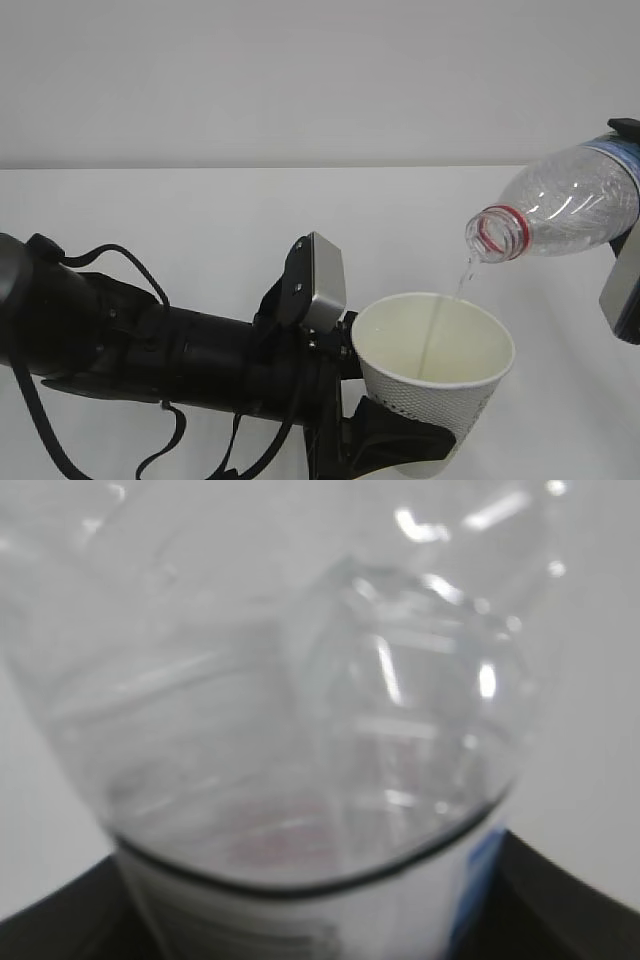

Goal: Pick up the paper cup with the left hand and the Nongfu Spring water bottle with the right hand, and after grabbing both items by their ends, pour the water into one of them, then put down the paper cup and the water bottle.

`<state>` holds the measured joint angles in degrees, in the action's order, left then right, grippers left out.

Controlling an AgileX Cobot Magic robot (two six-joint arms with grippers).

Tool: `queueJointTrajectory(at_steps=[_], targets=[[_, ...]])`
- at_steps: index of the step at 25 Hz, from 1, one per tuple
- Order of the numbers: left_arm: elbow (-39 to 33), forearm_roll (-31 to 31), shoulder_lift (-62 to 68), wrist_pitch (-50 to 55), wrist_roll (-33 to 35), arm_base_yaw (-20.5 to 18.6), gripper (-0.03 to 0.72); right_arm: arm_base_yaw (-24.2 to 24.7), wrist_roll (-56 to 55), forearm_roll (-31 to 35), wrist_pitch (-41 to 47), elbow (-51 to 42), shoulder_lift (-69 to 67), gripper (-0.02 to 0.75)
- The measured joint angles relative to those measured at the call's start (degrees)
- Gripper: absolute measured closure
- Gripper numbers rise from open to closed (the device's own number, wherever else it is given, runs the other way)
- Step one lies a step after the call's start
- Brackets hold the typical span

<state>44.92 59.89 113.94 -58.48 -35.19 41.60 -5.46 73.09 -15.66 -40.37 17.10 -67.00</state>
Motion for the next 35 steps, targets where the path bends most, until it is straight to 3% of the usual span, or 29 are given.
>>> queueJointTrajectory(at_steps=[35], targets=[[0.0, 0.0, 0.0, 0.0, 0.0, 0.0, 0.163, 0.0, 1.3, 0.2, 0.0, 0.0, 0.0, 0.235]])
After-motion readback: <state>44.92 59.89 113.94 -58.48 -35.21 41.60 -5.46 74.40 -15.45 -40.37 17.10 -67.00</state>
